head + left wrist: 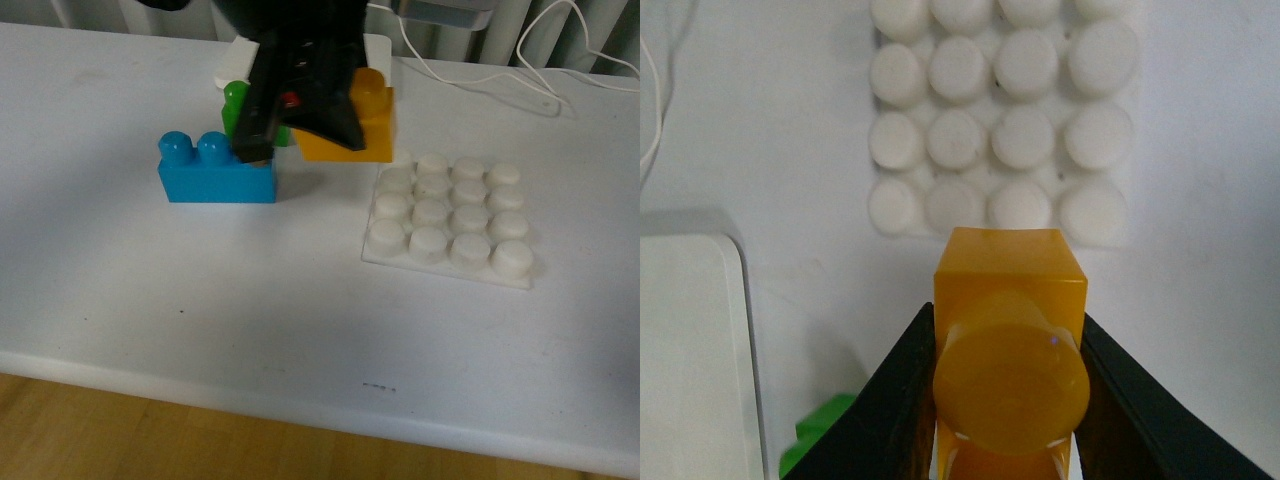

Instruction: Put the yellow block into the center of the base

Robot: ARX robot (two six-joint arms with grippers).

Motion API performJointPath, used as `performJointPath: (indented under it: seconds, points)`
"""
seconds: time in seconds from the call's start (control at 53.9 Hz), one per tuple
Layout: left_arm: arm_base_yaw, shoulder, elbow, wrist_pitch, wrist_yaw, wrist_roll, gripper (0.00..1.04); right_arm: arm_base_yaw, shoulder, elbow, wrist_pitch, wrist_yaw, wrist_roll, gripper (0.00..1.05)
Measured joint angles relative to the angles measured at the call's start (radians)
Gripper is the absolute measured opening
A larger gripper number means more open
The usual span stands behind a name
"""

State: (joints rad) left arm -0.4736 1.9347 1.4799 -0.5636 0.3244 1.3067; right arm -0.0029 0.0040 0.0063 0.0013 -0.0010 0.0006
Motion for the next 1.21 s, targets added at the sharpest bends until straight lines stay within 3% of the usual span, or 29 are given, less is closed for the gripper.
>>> performJointPath:
  seconds: [0.519, 1.205]
  points:
    - [-0.11, 0.32, 0.381, -0.081, 0.012, -0.088, 0.32, 0.0, 0.0, 0.0, 0.0, 0.0, 0.0, 0.95]
    - [-0.122, 0.441, 0.511, -0.157, -0.013, -0.057, 0.32, 0.0, 0.0, 0.0, 0.0, 0.0, 0.0, 0.95]
